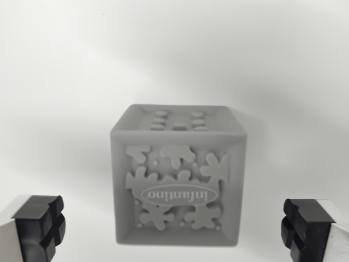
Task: Destack cube
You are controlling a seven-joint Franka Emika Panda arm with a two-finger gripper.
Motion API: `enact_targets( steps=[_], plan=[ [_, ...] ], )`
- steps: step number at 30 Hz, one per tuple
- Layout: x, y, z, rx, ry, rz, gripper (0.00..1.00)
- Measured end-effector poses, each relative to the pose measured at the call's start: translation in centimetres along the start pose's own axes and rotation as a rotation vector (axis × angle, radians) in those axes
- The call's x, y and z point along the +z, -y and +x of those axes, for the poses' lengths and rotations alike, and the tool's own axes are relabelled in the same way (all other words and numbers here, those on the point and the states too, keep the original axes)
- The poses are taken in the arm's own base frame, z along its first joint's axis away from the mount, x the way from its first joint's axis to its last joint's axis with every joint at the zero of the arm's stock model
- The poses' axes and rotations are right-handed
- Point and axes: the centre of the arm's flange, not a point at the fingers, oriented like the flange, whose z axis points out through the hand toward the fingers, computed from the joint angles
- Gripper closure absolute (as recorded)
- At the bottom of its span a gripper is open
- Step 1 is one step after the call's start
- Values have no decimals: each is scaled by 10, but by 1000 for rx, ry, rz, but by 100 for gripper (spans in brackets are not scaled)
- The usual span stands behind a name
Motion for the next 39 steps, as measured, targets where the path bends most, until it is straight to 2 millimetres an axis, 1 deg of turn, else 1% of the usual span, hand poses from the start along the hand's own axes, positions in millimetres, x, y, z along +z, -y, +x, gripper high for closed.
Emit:
enact_targets(
  steps=[13, 27, 35, 39],
  plan=[
    [-45, 0, 0, 0, -2, 1, 0],
    [-109, -1, 0, 1, -3, 1, 0],
    [-140, -1, 0, 2, -3, 0, 0],
    [-159, -1, 0, 2, -4, 1, 0]
  ],
)
